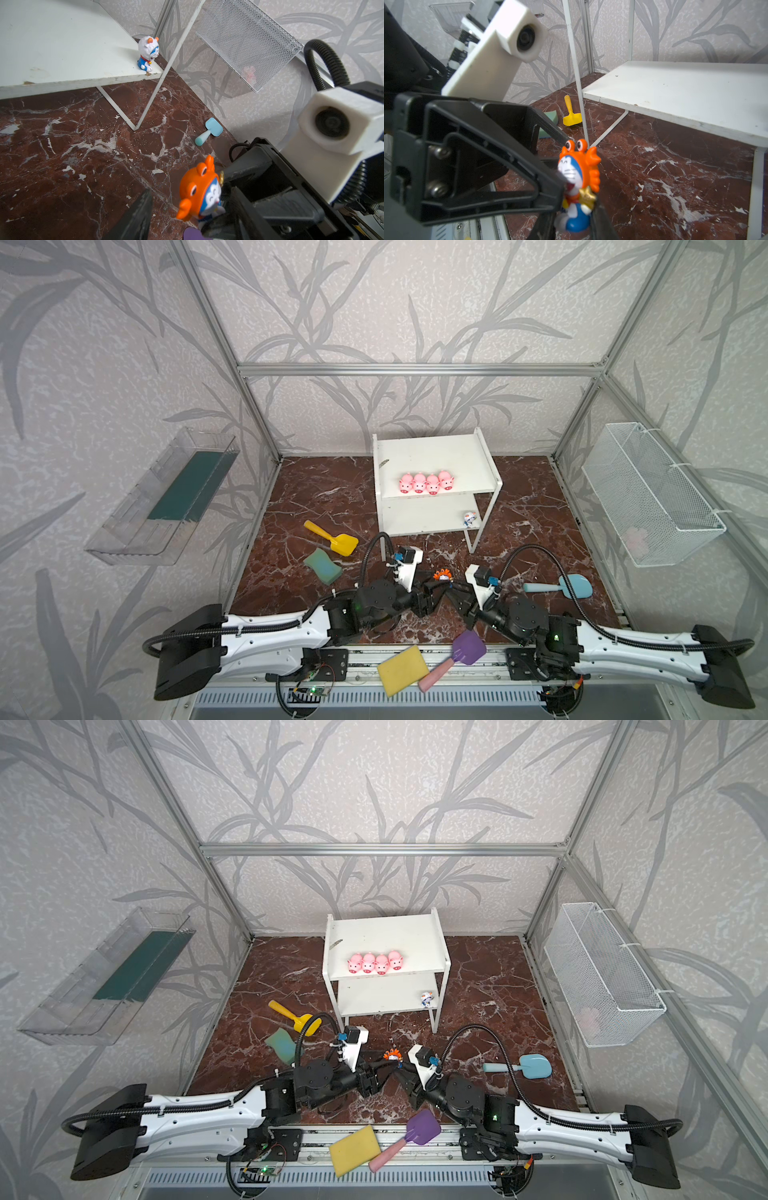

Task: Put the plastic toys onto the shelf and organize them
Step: 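Close the left gripper on the crab figurine while the right gripper holds it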

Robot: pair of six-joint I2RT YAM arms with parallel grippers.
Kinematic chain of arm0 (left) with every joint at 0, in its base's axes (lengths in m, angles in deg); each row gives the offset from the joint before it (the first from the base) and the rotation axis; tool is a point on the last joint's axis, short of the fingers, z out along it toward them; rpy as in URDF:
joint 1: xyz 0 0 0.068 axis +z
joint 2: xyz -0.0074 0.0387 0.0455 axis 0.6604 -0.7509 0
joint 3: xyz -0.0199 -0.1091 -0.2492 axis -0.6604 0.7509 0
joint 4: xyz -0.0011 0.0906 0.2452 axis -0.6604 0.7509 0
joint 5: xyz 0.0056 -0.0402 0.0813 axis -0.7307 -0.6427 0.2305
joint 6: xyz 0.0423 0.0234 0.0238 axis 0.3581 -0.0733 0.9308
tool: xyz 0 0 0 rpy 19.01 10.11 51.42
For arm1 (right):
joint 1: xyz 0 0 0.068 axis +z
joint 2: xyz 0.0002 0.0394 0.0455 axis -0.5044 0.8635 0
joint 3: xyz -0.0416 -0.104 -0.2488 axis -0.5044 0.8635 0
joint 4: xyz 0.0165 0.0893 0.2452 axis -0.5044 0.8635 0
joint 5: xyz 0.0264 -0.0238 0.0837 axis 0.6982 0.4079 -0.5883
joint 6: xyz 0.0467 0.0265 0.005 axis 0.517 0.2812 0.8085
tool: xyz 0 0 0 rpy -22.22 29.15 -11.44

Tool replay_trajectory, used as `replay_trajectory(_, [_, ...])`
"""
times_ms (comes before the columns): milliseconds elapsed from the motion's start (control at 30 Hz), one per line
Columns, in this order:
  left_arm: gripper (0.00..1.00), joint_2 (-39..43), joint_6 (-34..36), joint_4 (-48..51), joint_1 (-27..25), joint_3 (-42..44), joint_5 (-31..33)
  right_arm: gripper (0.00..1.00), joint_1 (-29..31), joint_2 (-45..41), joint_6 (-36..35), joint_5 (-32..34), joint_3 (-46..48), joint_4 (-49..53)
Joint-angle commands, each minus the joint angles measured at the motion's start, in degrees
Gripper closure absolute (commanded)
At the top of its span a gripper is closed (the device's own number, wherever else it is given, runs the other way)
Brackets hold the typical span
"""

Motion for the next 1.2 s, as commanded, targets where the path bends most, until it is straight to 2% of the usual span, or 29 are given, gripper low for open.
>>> replay_trajectory(0, [0.39,-0.7,-1.8,-2.3,0.4,-1.5,-0.9,0.81,0.5,-1.7,-0.9,0.7,-0.2,-1.9])
replay_trajectory(133, [0.46,-1.5,-2.1,-4.9,1.2,-1.7,-3.5,0.82,0.6,-2.0,-1.0,0.8,0.0,-1.8])
replay_trajectory(367, [0.69,-4.8,-3.0,-7.5,2.1,-3.2,-7.7,0.82,0.8,-1.7,-0.7,1.8,0.3,-2.9])
replay_trajectory(633, [0.79,-4.5,-2.2,-6.2,2.0,-3.6,-7.4,0.79,1.0,-1.9,-0.5,4.1,0.5,-1.1])
replay_trajectory(733, [0.79,-3.5,0.3,-3.4,2.1,-4.4,-6.1,0.62,1.0,-2.6,0.5,5.2,-0.9,5.1])
replay_trajectory(833, [0.8,-2.6,6.3,2.2,2.1,-6.7,-2.7,0.44,1.0,-5.7,1.2,6.1,-1.5,13.6])
replay_trajectory(967, [0.81,-4.3,16.4,5.1,2.2,-10.5,1.7,0.25,1.1,-13.8,3.6,7.1,-2.1,27.3])
replay_trajectory(1167, [0.82,-11.4,28.3,3.0,3.3,-16.5,3.3,0.01,1.0,-24.0,5.2,11.1,-4.2,42.3])
